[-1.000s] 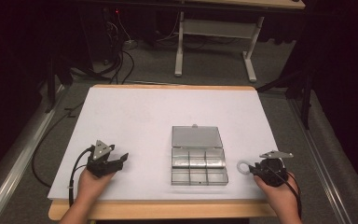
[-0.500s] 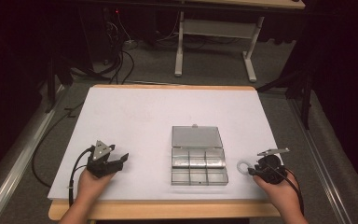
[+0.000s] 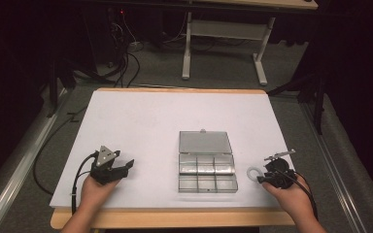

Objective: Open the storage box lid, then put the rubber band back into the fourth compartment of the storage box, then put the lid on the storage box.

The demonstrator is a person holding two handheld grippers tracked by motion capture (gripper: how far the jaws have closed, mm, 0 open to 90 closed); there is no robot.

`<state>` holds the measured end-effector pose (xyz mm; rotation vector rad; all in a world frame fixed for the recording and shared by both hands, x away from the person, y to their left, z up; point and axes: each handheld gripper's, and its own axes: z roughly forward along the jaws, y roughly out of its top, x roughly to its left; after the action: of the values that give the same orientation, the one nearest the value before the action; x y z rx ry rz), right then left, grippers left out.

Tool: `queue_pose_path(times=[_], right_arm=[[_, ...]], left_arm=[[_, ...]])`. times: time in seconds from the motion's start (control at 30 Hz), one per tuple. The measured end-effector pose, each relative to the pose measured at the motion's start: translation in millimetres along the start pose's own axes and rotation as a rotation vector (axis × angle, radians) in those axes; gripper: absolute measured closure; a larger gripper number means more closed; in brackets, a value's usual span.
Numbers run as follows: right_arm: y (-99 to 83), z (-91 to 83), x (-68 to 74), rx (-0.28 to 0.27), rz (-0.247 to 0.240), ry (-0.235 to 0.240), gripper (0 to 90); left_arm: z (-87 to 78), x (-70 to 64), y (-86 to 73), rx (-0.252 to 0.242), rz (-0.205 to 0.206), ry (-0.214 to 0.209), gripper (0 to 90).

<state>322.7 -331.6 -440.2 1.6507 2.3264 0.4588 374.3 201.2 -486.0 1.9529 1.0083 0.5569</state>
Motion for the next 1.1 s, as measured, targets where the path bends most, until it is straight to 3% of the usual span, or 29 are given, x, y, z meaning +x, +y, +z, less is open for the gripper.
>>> queue_pose_path(times=[0.47,1.1], right_arm=[[8.3,-0.1,-1.3,0.076,-0.036,-0.006,65.0],[25.0,-3.7,-10.2,0.147,-0.043,0.006,66.8]], left_arm=[[-0.6,-0.5,-0.4,-0.008,0.003,0.003,33.1],[0.0,-1.5,-0.3,-0.006,0.008,0.006,33.0]])
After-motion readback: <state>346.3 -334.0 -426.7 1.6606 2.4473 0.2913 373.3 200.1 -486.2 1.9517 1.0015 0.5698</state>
